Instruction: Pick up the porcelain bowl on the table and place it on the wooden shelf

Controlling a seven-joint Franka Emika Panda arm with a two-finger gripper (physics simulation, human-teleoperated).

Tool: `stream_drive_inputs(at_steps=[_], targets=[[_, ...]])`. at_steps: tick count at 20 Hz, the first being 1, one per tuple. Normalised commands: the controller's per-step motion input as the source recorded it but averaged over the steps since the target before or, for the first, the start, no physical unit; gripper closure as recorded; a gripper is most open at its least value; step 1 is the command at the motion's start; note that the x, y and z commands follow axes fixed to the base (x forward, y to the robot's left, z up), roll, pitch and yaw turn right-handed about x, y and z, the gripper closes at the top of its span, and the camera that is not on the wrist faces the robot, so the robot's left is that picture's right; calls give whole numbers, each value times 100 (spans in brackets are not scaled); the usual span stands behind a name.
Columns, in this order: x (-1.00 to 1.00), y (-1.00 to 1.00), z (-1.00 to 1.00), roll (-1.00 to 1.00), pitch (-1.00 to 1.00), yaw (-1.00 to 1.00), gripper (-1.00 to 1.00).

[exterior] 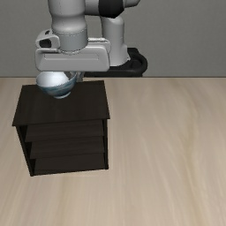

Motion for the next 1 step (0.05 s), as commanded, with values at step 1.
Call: stream_drive_inputs(at_steps=[1], targets=[[0, 0, -100, 0, 0, 0, 100]])
